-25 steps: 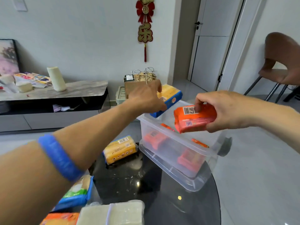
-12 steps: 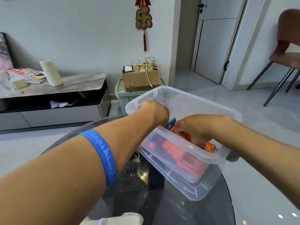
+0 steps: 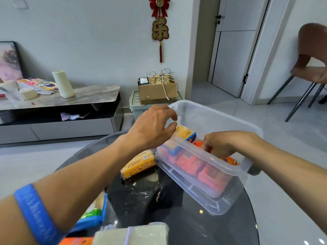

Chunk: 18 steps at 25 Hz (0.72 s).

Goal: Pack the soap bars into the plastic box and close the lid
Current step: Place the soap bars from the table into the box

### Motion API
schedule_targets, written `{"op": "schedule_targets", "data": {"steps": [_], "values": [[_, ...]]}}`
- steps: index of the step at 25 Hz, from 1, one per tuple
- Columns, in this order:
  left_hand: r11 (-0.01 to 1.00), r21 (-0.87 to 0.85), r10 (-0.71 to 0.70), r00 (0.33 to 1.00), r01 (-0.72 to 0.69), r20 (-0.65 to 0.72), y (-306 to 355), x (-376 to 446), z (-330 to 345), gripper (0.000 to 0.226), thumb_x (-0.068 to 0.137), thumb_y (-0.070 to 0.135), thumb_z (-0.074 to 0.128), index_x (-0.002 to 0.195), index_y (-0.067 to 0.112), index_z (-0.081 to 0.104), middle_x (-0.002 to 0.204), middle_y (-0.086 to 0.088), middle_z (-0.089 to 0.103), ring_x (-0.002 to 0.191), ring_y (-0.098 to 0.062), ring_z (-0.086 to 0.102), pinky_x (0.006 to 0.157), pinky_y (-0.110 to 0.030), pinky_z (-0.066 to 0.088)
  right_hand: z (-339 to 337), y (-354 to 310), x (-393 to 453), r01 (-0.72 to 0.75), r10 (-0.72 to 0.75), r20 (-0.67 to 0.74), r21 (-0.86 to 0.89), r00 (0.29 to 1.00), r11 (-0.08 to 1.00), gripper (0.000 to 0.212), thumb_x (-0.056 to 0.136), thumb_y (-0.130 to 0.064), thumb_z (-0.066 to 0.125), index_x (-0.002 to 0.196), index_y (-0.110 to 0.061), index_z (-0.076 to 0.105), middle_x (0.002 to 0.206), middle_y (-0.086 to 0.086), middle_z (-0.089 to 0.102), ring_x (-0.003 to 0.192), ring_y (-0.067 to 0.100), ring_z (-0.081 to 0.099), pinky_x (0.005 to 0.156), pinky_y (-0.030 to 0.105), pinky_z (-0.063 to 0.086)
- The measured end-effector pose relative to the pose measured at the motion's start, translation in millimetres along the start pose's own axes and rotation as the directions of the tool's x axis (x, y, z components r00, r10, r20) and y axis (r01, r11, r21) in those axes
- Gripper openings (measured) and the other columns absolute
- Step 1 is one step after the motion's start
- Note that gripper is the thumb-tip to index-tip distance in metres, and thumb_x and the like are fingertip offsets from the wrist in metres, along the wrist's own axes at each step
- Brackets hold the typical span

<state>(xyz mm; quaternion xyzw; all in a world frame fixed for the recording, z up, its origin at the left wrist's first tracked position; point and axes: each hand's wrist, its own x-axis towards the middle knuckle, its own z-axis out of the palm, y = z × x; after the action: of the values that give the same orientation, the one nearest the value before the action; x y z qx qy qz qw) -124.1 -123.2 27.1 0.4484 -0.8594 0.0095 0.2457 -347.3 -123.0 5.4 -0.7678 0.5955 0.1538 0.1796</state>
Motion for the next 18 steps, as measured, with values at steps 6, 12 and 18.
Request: {"op": "schedule_targets", "data": {"steps": [6, 12, 18], "values": [[0.973, 0.081, -0.223, 0.973, 0.217, 0.063, -48.9, -91.7, -31.9, 0.034, 0.087, 0.032, 0.054, 0.117, 0.018, 0.062, 0.118, -0.005, 0.062, 0.111, -0.023, 0.055, 0.092, -0.038, 0.046, -23.4, -36.7, -49.3, 0.166, 0.008, -0.579, 0.247, 0.815, 0.955, 0.021, 0.083, -0.008, 0.066, 0.08, -0.026, 0.075, 0.085, -0.001, 0.074, 0.081, 0.017, 0.065, 0.068, 0.028, 0.047], [0.795, 0.364, -0.6, 0.719, 0.485, 0.351, -85.6, -157.7, -37.8, 0.056, 0.081, 0.053, 0.058, 0.13, 0.025, 0.052, 0.127, -0.004, 0.059, 0.113, -0.027, 0.054, 0.09, -0.044, 0.048, -32.4, -143.0, -89.8, 0.407, -0.22, -0.711, 0.102, 0.668, 0.908, 0.018, 0.081, -0.01, 0.063, 0.078, -0.024, 0.073, 0.079, -0.012, 0.071, 0.075, 0.009, 0.065, 0.07, 0.029, 0.051], [0.706, 0.091, -0.68, 0.636, 0.702, 0.365, -112.7, -188.3, -35.9, 0.058, 0.081, 0.039, 0.065, 0.135, 0.026, 0.048, 0.13, -0.007, 0.058, 0.108, -0.024, 0.057, 0.091, -0.038, 0.047, 54.2, -240.7, -38.6, 0.385, -0.431, -0.26, -0.208, 0.864, 0.899, 0.014, 0.082, -0.03, 0.057, 0.092, -0.024, 0.064, 0.099, 0.0, 0.069, 0.09, 0.024, 0.063, 0.074, 0.041, 0.054]]}}
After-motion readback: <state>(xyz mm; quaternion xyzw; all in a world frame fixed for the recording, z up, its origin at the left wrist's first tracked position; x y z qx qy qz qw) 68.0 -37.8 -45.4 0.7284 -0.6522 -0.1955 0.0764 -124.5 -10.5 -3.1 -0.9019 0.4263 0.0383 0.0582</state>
